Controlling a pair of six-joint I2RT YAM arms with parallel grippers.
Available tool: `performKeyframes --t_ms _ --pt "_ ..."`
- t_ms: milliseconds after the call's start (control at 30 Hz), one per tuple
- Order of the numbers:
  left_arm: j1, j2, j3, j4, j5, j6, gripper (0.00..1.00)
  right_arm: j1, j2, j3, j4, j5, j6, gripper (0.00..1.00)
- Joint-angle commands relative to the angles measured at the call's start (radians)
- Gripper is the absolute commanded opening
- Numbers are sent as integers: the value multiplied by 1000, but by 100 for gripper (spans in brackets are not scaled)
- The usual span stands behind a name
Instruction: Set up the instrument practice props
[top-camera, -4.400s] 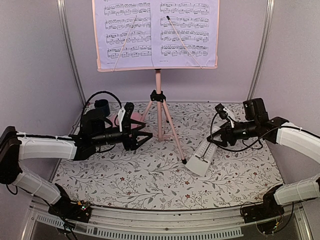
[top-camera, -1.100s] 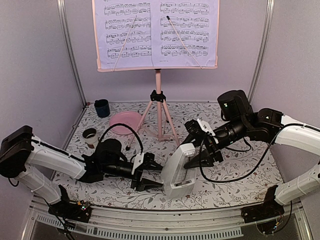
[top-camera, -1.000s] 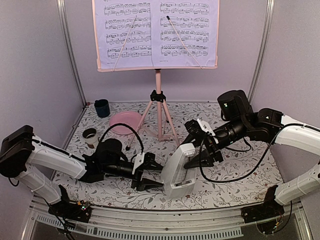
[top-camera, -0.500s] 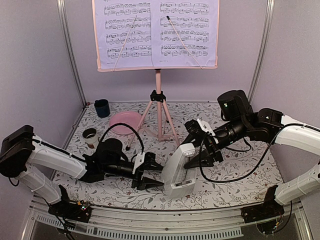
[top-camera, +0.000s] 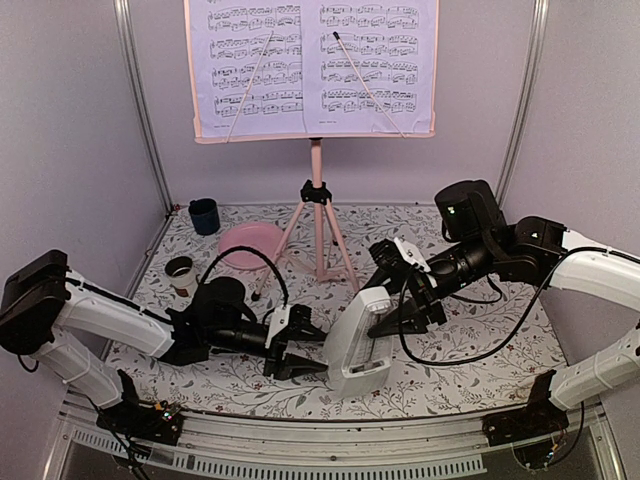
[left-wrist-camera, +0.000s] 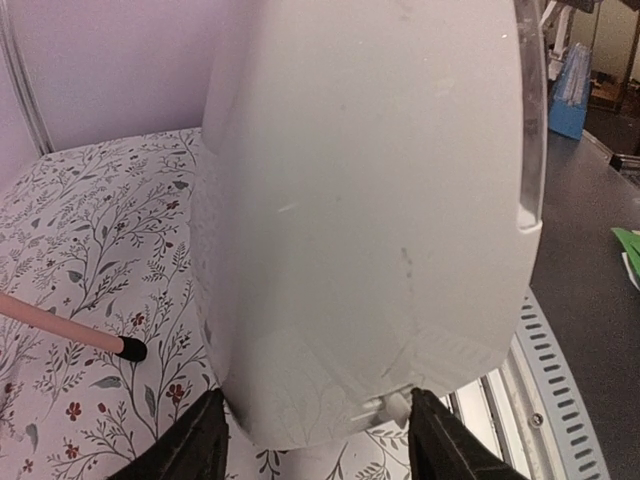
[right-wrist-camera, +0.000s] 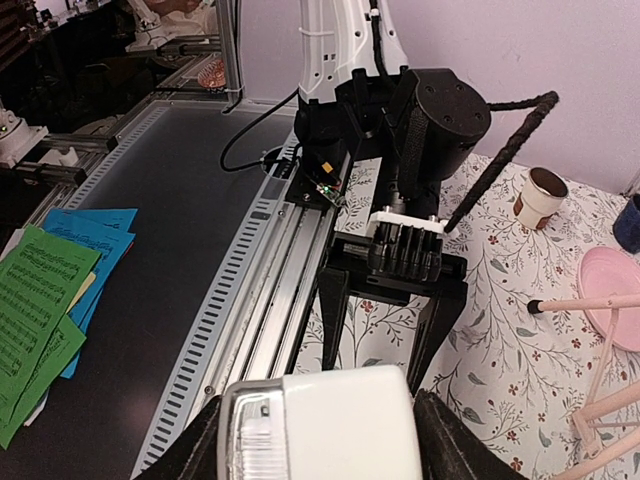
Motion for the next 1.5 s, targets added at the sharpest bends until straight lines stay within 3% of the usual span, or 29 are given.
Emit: performKeyframes --t_ms 0,67,233,300,433,767,967,1200,1467 --pt "-15 13 21 11 13 -1 62 8 -30 61 86 -41 6 20" --pt "-15 14 22 12 13 -2 62 9 -30 61 86 -39 8 20" --pt "-1 -27 -6 25 -46 -19 77 8 -16 60 92 9 25 20" --pt "28 -70 -30 45 -68 -44 82 8 -5 59 102 49 47 15" --pt "52 -141 -69 53 -135 -71 89 8 35 60 139 146 119 14" --pt "61 -231 -144 121 -295 -173 94 8 177 60 343 349 326 16" --pt "64 -191 -118 101 -423 -208 95 13 309 171 393 534 466 13" --pt "61 -150 -115 124 -605 -287 95 27 387 163 482 658 568 14" --pt "48 -94 -115 164 -657 -293 95 54 476 188 528 732 604 16"
